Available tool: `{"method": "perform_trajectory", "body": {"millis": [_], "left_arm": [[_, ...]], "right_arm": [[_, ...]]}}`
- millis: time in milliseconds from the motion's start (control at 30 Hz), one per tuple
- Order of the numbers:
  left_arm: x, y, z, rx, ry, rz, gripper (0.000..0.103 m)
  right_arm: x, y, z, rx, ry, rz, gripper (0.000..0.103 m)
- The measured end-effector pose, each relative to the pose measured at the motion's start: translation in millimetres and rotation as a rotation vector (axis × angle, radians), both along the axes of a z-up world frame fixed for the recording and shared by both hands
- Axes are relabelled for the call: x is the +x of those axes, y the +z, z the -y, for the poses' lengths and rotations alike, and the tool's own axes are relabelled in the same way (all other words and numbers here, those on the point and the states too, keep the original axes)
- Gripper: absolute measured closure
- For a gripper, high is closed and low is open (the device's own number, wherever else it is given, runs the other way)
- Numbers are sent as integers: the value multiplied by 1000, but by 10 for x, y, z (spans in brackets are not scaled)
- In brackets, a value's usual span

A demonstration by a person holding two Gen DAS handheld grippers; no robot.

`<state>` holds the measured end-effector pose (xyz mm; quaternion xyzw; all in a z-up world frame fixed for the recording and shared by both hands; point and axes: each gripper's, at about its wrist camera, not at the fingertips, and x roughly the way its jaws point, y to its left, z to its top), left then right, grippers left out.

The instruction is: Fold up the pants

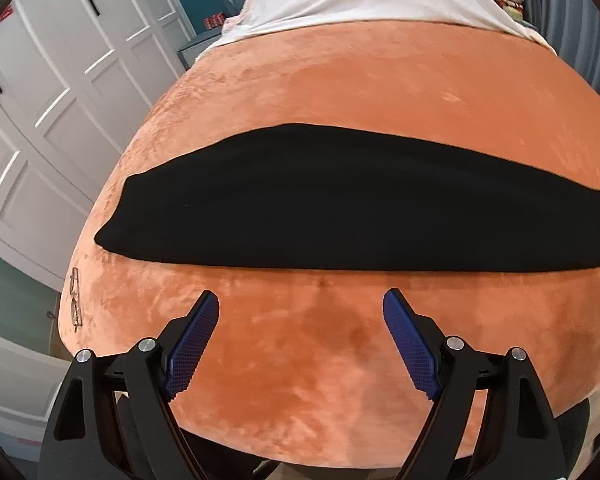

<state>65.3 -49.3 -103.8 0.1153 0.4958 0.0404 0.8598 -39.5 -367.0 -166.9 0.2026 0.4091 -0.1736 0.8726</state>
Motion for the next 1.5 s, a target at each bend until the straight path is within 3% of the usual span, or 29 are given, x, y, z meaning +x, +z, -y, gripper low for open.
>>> {"method": "perform_trajectory", "body": {"millis": [233, 300, 400, 533, 800, 833, 867, 900, 933, 1100, 1167, 1267, 1367, 1500], "left_arm": [[-30, -144, 347, 37, -63, -16, 21], [-31, -184, 411, 48, -72, -26, 21], [-24, -222, 461, 61, -81, -35, 21], [6, -254, 476, 73, -84, -45, 21], [65, -273, 520, 72, -87, -56, 21], [64, -276, 524, 73, -87, -57, 21], [65, -279, 531, 70, -88, -58, 21], [68, -281, 532, 67, -90, -59, 21], [71, -290, 535, 69, -92, -60, 21], [87, -314, 536, 66, -100, -65, 21], [87, -326, 533, 59, -98, -68, 21], [76, -348, 532, 61, -98, -72, 21], [68, -360, 525, 64, -101, -72, 21], [45, -389, 524, 60, -104, -81, 21]], "right_arm": [[-292, -89, 987, 17, -170, 8, 17], [-266, -123, 1176, 39, -177, 14, 29], [-142, -245, 1358, 68, -175, 3, 39], [73, -397, 1419, 116, -144, -15, 47], [419, -464, 1270, 38, -60, -74, 48], [440, -483, 1258, 27, -56, -84, 51], [455, -475, 1228, -5, -44, -101, 72], [457, -457, 1203, -17, -29, -104, 86], [453, -389, 1165, -23, -16, -93, 87], [379, 108, 1021, -157, 21, -17, 89], [421, -77, 1135, -161, 4, -72, 89], [486, -612, 1303, -41, -15, -170, 86], [447, -473, 1180, -114, -39, -134, 74], [285, -175, 1048, -137, -80, -54, 72]]}}
